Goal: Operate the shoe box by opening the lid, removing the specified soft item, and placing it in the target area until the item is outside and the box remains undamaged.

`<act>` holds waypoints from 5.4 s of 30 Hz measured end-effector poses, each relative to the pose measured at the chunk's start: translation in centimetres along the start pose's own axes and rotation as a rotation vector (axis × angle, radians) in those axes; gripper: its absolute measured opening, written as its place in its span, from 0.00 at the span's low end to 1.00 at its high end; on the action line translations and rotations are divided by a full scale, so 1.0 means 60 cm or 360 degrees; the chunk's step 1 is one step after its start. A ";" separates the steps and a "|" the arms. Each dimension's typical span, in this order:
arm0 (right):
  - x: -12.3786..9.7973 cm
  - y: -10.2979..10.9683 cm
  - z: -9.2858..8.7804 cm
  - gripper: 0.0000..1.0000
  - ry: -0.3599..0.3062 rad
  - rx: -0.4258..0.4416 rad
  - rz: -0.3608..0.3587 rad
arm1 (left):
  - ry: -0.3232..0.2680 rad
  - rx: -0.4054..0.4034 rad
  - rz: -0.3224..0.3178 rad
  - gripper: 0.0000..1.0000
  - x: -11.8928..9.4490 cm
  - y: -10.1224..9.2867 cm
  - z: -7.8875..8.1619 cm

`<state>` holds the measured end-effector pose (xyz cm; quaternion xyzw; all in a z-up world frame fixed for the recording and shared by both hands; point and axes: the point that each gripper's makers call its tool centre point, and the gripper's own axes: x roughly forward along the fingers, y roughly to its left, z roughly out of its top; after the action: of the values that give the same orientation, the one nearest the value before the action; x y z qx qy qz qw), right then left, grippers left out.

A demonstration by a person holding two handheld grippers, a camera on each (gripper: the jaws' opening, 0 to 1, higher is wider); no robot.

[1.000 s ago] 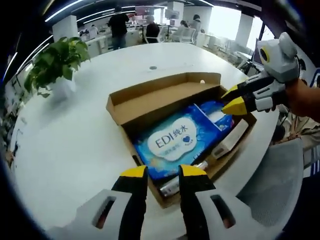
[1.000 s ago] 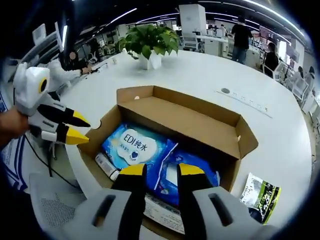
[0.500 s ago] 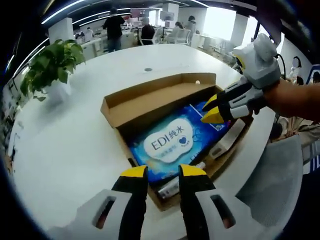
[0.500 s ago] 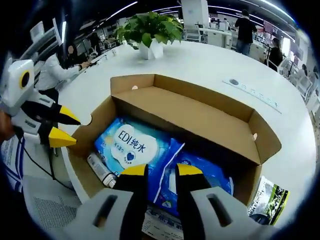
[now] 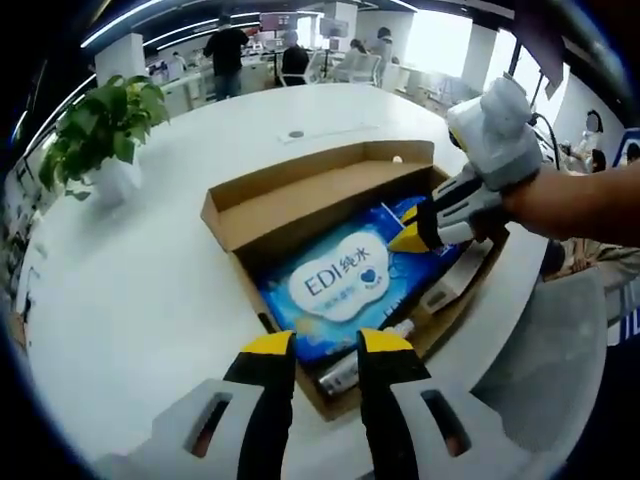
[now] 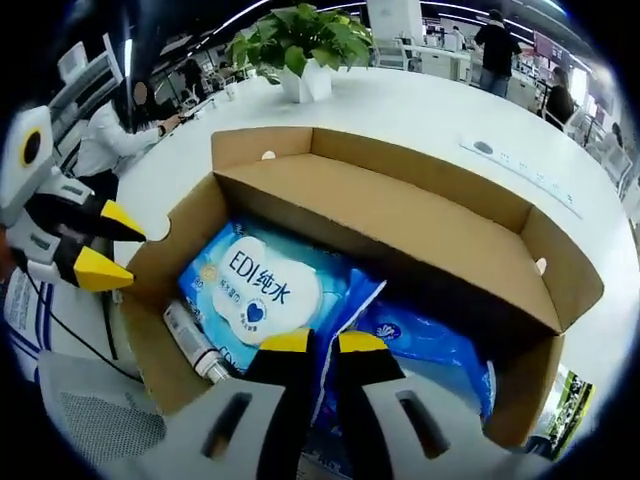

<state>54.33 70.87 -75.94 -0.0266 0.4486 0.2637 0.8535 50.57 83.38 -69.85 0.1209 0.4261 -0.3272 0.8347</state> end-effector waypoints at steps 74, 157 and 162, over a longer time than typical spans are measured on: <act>-0.090 -0.105 -0.046 0.00 -0.0067 0.0076 -0.0115 | 0.0175 -0.0437 -0.0266 0.04 0.162 -0.054 0.044; -0.372 -0.182 -0.056 0.00 -0.0376 0.0196 -0.0343 | -0.0047 -0.0026 -0.0364 0.00 0.045 -0.274 0.212; -0.392 -0.217 -0.079 0.00 -0.0385 0.0244 -0.0383 | -0.0029 0.0011 -0.0414 0.00 0.066 -0.309 0.227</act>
<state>46.15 48.30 -62.89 0.0170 0.3550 0.1260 0.9262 48.84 61.03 -63.28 0.0646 0.4293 -0.4352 0.7887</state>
